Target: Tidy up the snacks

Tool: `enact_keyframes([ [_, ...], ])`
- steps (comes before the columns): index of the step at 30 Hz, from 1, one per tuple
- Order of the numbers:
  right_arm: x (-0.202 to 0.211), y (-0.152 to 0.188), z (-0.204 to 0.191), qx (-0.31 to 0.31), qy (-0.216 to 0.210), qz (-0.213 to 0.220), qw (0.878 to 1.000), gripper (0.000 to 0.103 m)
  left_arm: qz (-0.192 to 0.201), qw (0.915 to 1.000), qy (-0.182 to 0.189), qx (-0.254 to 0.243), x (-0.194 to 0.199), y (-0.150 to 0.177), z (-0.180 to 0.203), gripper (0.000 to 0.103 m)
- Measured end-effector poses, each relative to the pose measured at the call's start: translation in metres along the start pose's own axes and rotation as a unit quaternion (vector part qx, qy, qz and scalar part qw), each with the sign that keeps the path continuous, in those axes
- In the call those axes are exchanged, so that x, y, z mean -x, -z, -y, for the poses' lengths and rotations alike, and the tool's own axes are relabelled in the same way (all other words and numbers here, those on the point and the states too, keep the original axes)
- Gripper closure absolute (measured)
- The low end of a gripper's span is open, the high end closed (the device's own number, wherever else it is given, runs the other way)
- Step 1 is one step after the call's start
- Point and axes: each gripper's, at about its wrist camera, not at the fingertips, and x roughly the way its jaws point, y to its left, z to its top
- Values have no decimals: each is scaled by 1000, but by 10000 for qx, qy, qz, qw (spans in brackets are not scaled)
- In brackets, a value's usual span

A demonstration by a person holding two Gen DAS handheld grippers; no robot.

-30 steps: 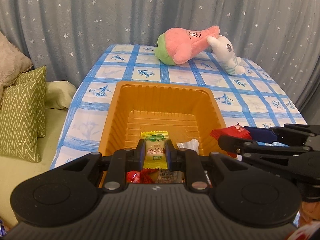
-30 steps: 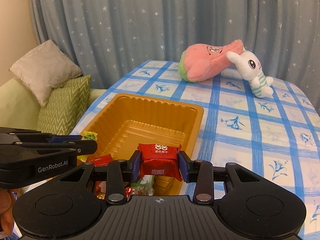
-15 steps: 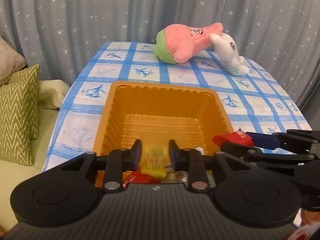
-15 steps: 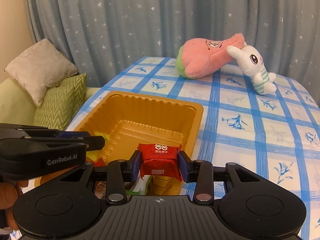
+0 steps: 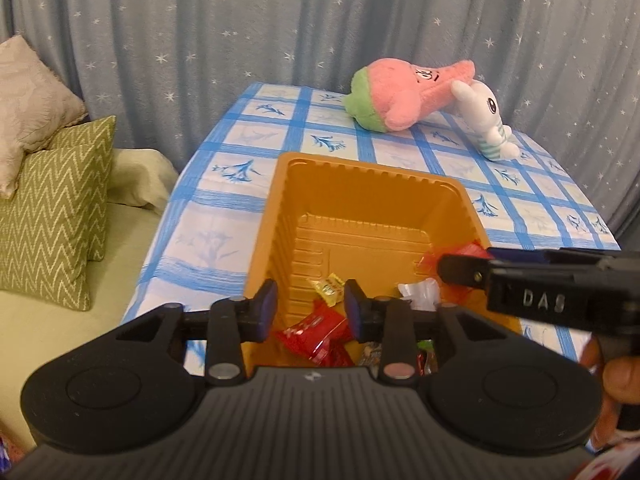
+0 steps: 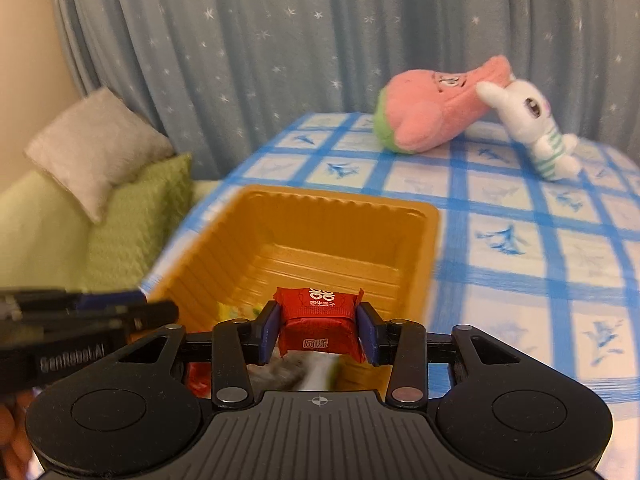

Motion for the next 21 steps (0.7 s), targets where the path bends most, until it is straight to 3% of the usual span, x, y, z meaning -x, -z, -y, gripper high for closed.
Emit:
enact_keyframes([
  [2, 2, -2, 2, -145, -30, 65, 9999, 35, 22, 10000, -53, 31, 7, 2, -2, 57],
  [15, 61, 30, 17, -397, 464, -90, 9981, 32, 8, 9998, -167, 140, 65, 32, 12, 12],
  [21, 102, 46, 10, -455, 543, -162, 9974, 24, 8, 9996, -159, 222, 98, 46, 21, 4],
])
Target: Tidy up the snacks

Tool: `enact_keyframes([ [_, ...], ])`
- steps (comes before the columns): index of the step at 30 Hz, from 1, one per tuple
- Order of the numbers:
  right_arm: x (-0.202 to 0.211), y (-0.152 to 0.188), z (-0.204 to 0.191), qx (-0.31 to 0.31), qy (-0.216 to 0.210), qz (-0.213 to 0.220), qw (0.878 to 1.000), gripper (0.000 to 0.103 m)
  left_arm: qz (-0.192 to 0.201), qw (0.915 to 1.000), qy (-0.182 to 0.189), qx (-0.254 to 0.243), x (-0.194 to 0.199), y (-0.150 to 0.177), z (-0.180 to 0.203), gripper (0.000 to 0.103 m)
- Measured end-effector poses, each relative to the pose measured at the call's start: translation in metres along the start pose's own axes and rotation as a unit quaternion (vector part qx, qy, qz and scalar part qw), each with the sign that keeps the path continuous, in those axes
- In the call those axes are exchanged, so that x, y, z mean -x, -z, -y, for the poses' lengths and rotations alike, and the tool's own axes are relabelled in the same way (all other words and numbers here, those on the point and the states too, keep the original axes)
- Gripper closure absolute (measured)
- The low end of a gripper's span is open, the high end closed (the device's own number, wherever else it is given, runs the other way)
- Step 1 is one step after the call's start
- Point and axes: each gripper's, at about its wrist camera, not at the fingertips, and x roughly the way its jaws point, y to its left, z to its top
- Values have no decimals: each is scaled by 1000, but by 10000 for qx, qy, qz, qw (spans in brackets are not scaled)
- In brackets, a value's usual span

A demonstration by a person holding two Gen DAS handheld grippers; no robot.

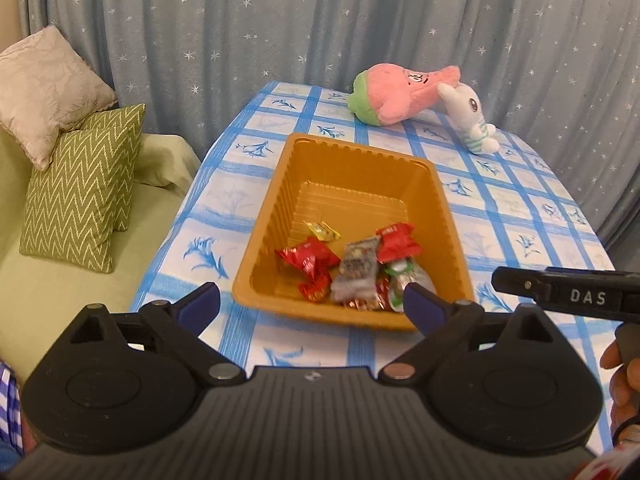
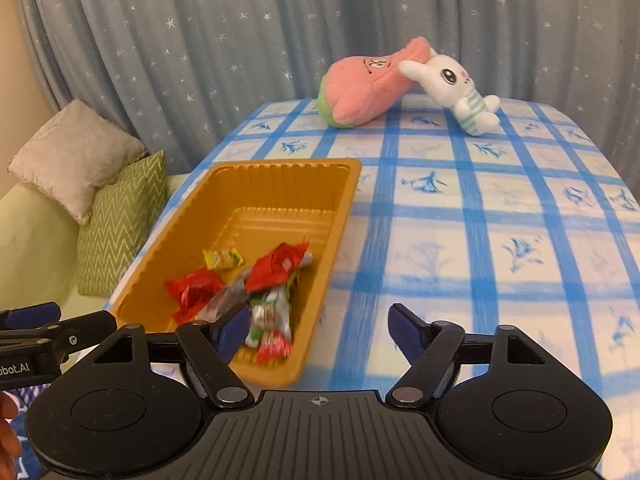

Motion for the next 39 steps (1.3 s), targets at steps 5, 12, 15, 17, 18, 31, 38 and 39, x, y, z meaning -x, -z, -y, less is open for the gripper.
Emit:
enact_keyframes([
  [5, 35, 17, -5, 5, 51, -74, 10000, 17, 75, 9998, -117, -138, 32, 10, 11, 0],
  [12, 83, 39, -5, -94, 293, -88, 9995, 14, 132, 9995, -225, -165, 72, 25, 25, 0],
  [15, 104, 46, -5, -36, 369, -39, 9993, 14, 163, 9996, -225, -104, 88, 34, 29, 0],
  [17, 118, 52, -3, -10, 434, 20, 9991, 14, 136, 9996, -198, -111, 97, 39, 34, 0],
  [18, 125, 54, -3, -1, 455, 38, 9990, 14, 140, 9997, -178, -126, 101, 41, 36, 0],
  [31, 192, 84, -1, -44, 497, 252, 9984, 14, 277, 9992, -18, -301, 158, 63, 66, 0],
  [38, 219, 95, -9, -7, 540, 411, 9977, 14, 371, 9989, -11, -297, 180, 74, 72, 0],
  [39, 221, 97, -10, 7, 527, 417, 9977, 14, 377, 9988, -5, -297, 182, 75, 73, 0],
])
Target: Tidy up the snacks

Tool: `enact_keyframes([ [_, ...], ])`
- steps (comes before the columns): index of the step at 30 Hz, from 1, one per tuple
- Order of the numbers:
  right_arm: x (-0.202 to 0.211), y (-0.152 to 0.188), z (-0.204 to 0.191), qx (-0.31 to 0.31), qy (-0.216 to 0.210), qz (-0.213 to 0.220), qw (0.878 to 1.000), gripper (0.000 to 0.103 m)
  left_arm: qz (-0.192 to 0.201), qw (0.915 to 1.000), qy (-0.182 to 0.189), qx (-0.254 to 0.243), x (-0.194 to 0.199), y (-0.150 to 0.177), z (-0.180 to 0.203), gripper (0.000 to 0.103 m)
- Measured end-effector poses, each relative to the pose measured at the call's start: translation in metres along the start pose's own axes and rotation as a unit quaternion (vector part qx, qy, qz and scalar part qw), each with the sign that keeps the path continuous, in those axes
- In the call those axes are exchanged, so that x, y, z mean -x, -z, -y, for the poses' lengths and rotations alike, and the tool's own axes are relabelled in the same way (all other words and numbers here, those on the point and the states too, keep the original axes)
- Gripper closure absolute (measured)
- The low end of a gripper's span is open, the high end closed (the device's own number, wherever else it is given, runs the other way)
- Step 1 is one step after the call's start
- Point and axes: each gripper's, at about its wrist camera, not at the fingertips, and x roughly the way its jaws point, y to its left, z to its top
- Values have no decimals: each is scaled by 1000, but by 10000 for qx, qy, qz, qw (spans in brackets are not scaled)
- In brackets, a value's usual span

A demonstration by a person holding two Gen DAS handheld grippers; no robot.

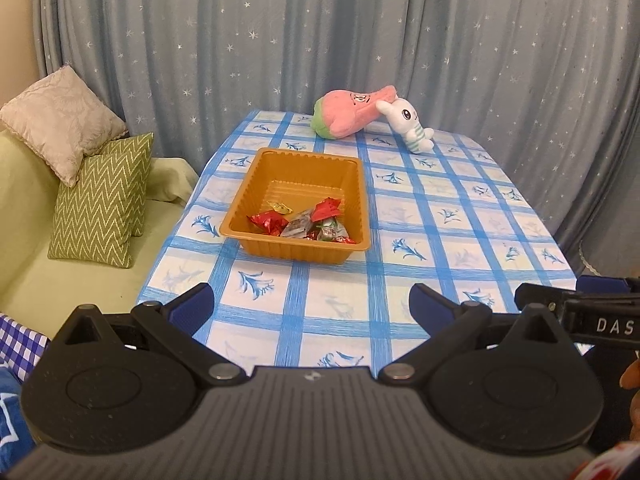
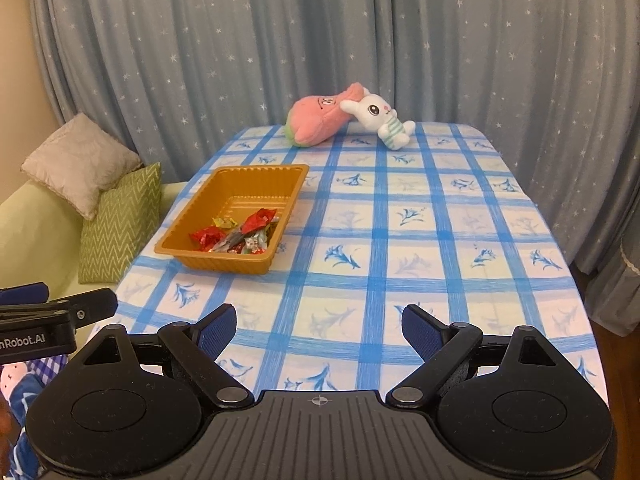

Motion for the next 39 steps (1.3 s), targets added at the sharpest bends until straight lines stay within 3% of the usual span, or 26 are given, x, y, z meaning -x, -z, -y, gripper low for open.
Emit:
enact_keyframes([
  [22, 34, 8, -15, 171, -59, 257, 9995, 14, 294, 9996, -27, 4, 31, 7, 4, 0],
  [39, 37, 7, -11, 136, -62, 285, 9995, 14, 272, 9996, 21, 25, 33, 7, 6, 0],
])
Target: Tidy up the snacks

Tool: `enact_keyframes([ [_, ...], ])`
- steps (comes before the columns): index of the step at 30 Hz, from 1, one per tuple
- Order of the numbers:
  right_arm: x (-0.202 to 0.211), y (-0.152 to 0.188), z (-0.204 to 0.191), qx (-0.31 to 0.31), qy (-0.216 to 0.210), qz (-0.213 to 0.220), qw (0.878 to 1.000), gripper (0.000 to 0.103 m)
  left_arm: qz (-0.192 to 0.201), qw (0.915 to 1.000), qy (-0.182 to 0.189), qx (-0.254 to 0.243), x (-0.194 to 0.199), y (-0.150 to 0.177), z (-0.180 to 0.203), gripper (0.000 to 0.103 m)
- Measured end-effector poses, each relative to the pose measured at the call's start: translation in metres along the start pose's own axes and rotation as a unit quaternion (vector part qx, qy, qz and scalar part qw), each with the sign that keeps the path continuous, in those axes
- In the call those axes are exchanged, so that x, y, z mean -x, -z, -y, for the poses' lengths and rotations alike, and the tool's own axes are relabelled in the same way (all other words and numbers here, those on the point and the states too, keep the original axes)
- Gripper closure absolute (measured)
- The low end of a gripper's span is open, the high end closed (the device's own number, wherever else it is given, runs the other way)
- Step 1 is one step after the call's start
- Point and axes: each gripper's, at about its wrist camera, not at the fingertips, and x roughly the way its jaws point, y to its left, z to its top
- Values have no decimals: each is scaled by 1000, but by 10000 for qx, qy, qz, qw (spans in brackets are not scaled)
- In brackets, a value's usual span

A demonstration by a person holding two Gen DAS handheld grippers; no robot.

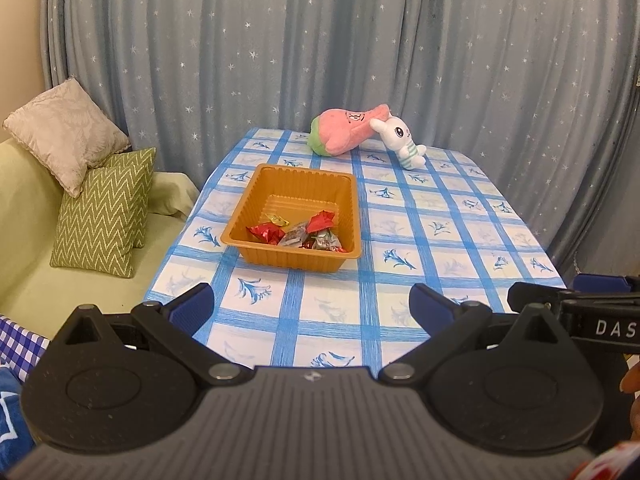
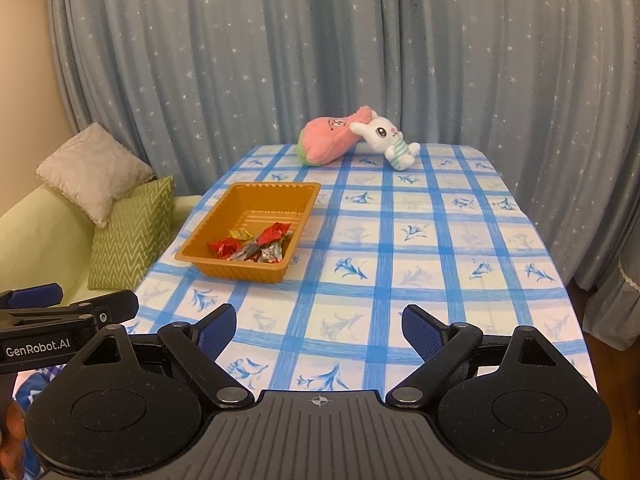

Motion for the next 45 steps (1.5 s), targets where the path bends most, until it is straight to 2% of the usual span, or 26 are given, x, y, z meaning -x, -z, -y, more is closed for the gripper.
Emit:
enact_keyframes([
  [45, -4, 5, 4, -44, -17, -34, 10000, 14, -28, 10000, 8, -28, -4, 4, 1, 0],
])
